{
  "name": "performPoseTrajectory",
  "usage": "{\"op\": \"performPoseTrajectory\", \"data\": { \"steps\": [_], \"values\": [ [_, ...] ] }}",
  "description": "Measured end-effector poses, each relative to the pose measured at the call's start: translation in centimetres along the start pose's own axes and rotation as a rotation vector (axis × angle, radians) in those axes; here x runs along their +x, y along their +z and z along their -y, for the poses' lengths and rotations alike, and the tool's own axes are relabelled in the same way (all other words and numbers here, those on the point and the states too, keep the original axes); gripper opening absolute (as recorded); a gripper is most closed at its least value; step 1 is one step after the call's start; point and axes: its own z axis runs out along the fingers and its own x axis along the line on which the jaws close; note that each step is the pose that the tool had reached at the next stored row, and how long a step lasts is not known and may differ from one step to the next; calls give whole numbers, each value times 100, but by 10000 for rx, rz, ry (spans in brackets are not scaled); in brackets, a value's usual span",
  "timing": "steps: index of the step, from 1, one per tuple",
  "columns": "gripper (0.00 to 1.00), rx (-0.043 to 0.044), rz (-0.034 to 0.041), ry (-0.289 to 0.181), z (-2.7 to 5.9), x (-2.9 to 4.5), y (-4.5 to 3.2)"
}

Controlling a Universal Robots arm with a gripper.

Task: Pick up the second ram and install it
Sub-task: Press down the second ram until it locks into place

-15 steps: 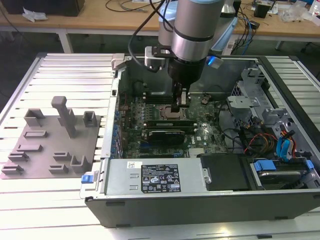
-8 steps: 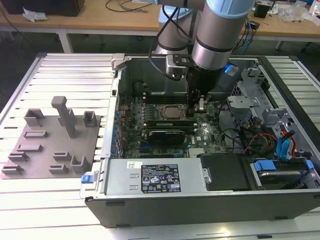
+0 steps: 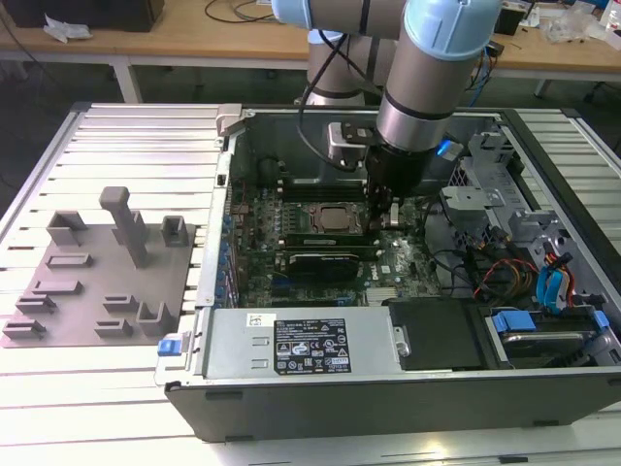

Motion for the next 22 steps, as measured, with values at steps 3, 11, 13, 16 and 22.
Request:
{"op": "performPoseTrajectory", "data": {
  "steps": [3, 11, 13, 16, 22],
  "values": [
    [8, 59, 8, -7, -54, -4, -46],
    [8, 216, 7, -10, -631, 30, -14],
    [8, 236, 9, -11, -768, 34, 3],
    [8, 236, 5, -10, -835, 36, 19],
    [8, 227, 14, -9, -802, 33, 8]
  ]
}}
